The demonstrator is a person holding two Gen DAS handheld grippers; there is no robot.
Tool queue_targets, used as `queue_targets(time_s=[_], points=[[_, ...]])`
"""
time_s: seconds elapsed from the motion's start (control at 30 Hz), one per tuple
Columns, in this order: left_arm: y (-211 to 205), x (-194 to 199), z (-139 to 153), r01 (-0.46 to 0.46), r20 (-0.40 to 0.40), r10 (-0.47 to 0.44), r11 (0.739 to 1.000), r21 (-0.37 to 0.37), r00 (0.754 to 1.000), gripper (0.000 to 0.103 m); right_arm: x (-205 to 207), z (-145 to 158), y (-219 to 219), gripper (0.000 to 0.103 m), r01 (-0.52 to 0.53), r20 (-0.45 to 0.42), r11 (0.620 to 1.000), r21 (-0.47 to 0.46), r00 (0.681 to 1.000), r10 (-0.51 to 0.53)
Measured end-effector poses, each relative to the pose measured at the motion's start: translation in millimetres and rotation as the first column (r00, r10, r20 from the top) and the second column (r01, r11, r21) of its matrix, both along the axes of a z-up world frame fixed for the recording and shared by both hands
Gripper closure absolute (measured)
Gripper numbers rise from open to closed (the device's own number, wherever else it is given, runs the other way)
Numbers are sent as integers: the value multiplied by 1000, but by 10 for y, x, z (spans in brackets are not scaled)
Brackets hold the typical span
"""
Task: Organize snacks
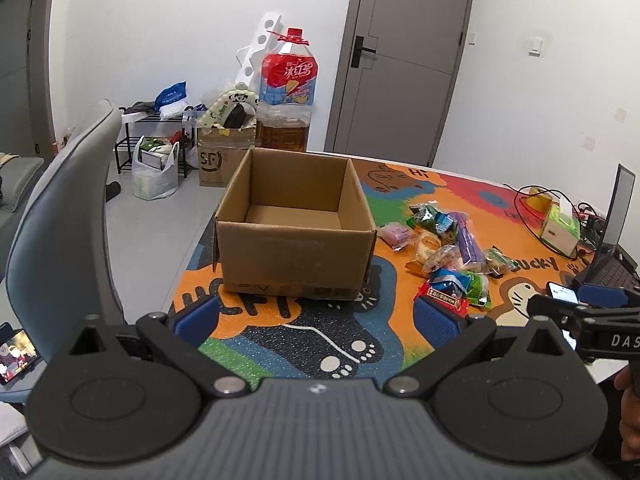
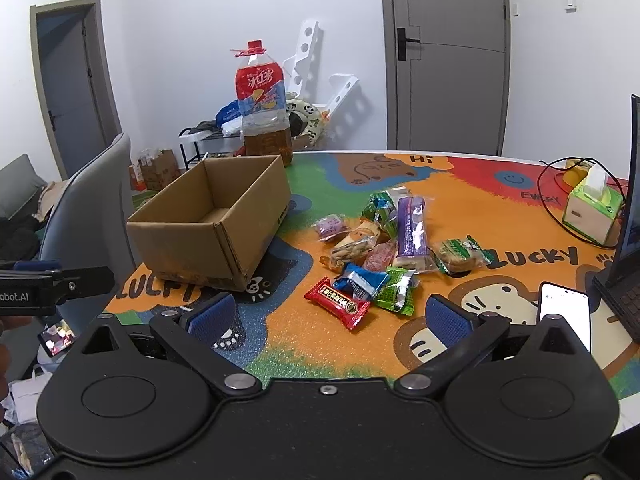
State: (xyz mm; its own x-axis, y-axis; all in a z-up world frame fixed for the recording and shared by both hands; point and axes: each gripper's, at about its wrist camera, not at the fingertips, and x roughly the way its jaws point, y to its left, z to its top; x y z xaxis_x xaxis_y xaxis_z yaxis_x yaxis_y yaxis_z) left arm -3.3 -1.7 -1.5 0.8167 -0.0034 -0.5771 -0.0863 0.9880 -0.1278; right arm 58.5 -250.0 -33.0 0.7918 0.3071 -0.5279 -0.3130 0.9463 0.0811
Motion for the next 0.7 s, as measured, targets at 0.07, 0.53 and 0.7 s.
queue_targets(time_s=[0.07, 0.53, 0.7], points=[[5, -1, -3, -3, 1, 3, 1000, 3, 1000, 0, 3, -2, -2, 0, 2, -1, 1000, 0, 1000, -2], [-12, 1, -26, 0, 3, 0, 1000, 10, 1000, 0, 13, -49, -15, 0, 16, -3, 1000, -20, 1000, -16], [-10, 3, -43, 0, 1, 0, 1000, 10, 1000, 0, 22, -66, -19, 0, 20, -8, 1000, -22, 1000, -20]])
